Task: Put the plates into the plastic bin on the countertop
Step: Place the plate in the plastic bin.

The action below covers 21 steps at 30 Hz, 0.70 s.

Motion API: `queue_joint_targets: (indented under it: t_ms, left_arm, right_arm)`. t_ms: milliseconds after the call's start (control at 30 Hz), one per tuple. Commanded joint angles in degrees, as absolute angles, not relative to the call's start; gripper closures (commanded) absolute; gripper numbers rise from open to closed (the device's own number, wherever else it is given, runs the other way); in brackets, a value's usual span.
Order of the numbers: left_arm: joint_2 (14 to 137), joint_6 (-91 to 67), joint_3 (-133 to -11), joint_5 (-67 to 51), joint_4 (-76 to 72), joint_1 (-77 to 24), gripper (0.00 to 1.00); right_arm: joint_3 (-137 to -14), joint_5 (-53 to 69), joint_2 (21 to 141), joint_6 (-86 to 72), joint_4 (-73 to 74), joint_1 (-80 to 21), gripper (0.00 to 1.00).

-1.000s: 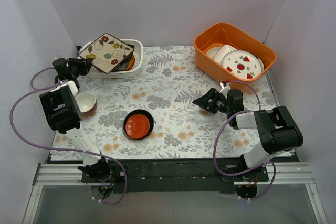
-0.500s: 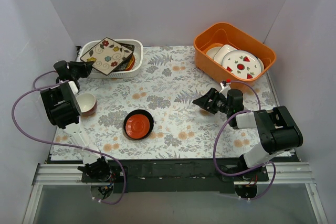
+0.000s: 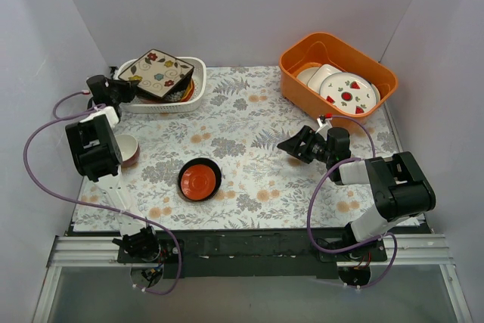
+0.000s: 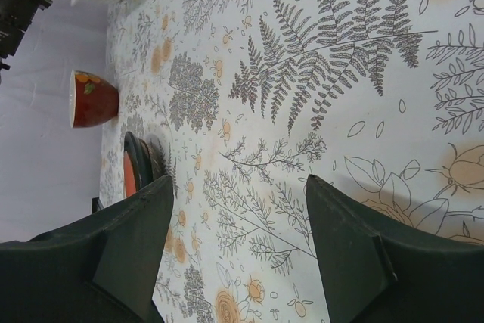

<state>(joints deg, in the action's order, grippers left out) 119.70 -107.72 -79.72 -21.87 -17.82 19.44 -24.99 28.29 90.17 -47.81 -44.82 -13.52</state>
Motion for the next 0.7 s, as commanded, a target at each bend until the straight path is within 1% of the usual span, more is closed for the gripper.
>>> queue_joint_targets:
  t_ms: [0, 133, 233, 433, 533, 633, 667]
  left_arm:
    - [115.3, -110.8, -81.7, -22.3, -24.5, 17.8, 1.0]
    - [114.1, -110.1, -77.8, -19.9, -26.9, 16.5, 1.0]
    - [113.1, -107.0, -77.3, -15.8, -25.6, 15.0, 1.0]
    - [113.1, -106.4, -76.2, -14.0, -23.4, 14.2, 1.0]
    - [112.6, -106.3, -75.3, -13.6, -22.3, 14.2, 0.93]
    - [112.5, -105.8, -75.3, -14.1, -20.6, 14.2, 0.9]
    - [112.5, -105.6, -75.5, -14.4, -19.4, 14.2, 0.84]
  right_arm:
    - [-26.7, 28.7, 90.5, -47.5, -47.2, -13.4, 0.22]
    - [-26.8, 29.2, 90.6, -47.5, -47.4, -13.4, 0.22]
    - [-26.8, 29.4, 90.9, -47.6, -47.6, -13.4, 0.23]
    - [-26.8, 29.8, 91.0, -47.8, -48.0, -13.3, 0.22]
    - [-26.8, 29.8, 90.8, -48.0, -48.1, -13.3, 0.23]
    - [-26.8, 29.9, 90.7, -48.1, -48.2, -13.2, 0.22]
    - [-26.7, 29.9, 90.7, -48.1, -48.2, -13.3, 0.22]
